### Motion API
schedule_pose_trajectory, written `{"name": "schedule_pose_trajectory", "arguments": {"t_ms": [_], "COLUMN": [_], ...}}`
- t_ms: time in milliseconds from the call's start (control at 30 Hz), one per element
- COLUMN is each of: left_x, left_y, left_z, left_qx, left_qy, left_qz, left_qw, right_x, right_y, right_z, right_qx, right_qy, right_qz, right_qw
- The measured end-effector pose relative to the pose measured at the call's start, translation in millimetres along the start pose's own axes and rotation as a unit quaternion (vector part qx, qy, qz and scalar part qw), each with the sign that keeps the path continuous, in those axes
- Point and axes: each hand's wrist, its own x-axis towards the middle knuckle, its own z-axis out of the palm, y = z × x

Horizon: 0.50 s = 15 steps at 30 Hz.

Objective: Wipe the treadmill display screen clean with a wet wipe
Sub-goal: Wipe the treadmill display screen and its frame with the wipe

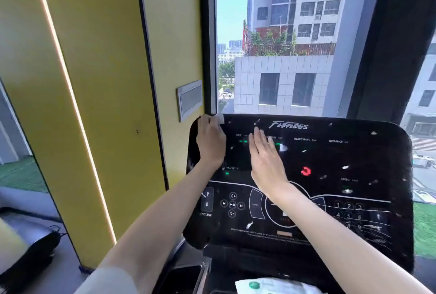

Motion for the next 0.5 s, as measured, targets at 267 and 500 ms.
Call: {"name": "schedule_pose_trajectory", "arguments": {"t_ms": [267,500], "left_x": [6.2,21.5], "left_y": [-17.6,-25.6], "left_z": [-6.0,-5.7], "left_qx": [-0.007,-0.045], "left_qy": [0.032,0.059], "left_qz": [-0.047,-0.12], "left_qw": [0.998,0.99], "right_x": [-1.7,0.2], "right_y": [7.0,7.4], "right_z": [13.7,15.6], "right_qx": [-0.012,-0.031], "right_qy": [0.028,0.05], "right_qz": [-0.014,-0.015], "right_qw": [0.999,0.998]}}
